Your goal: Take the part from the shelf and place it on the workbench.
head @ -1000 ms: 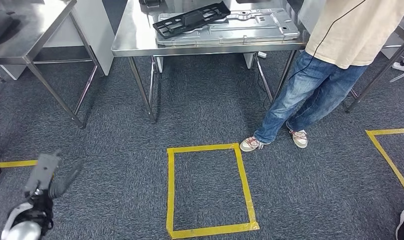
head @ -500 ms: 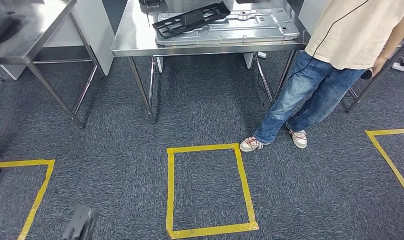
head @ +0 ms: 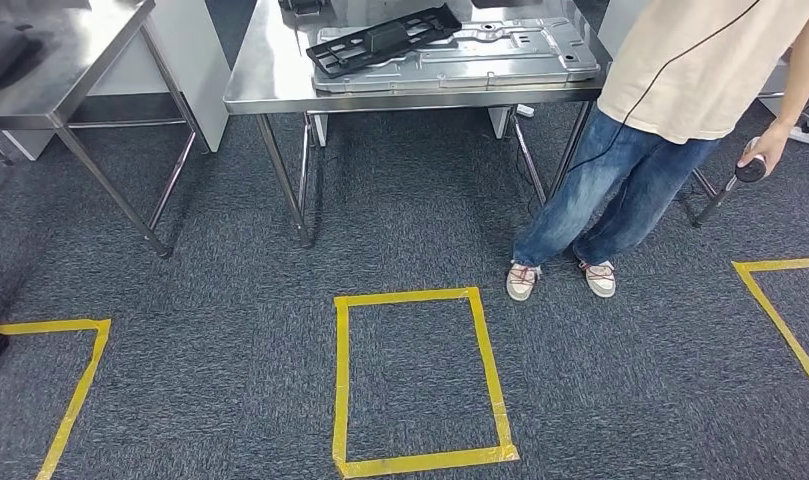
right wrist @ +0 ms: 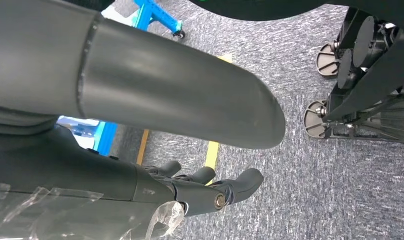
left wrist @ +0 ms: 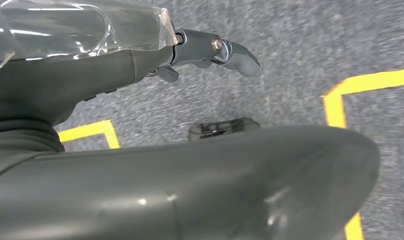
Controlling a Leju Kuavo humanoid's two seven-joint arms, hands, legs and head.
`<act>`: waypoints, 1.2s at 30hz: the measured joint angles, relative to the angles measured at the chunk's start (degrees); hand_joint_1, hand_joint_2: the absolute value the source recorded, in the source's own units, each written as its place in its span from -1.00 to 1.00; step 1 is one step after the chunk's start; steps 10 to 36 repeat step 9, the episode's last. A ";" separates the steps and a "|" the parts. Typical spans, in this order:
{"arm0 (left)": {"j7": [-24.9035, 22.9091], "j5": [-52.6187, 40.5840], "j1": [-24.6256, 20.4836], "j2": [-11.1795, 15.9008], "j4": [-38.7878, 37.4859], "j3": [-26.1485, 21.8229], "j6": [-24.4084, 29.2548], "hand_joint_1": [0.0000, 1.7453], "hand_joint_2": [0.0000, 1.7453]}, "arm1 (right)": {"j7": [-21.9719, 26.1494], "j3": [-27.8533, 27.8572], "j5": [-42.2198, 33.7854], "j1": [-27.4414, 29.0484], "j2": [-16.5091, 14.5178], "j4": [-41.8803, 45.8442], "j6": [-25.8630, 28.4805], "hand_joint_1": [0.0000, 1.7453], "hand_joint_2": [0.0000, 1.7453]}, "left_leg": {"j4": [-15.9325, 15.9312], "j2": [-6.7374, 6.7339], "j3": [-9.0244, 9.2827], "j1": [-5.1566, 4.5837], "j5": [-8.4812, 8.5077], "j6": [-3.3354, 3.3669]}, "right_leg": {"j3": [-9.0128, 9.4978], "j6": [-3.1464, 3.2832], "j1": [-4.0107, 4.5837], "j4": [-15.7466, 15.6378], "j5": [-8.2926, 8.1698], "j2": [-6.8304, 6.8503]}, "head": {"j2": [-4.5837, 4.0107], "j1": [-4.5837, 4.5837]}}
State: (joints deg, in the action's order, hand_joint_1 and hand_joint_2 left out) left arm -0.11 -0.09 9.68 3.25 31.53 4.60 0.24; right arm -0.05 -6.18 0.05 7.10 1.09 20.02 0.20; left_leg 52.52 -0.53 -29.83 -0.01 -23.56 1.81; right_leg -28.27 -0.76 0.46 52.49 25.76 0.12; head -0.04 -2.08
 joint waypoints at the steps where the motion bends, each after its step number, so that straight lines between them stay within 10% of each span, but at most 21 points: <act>1: 0.00 0.01 0.00 -0.21 -0.59 -0.09 0.00 -1.00 -1.00 | 0.01 0.29 0.01 0.06 -0.02 0.06 0.00 -1.00 -1.00 | 0.00 0.00 0.01 0.00 0.00 0.00 | -0.01 0.00 0.00 0.00 0.00 0.00 | 0.00 0.00; 36: 0.02 0.06 -0.10 -1.29 -3.35 -1.10 0.00 -1.00 -1.00 | 0.01 1.82 0.01 0.19 -0.05 0.31 -0.01 -1.00 -1.00 | 0.00 0.00 0.04 0.01 0.00 0.00 | -0.01 0.00 0.01 0.00 0.01 0.00 | 0.00 0.00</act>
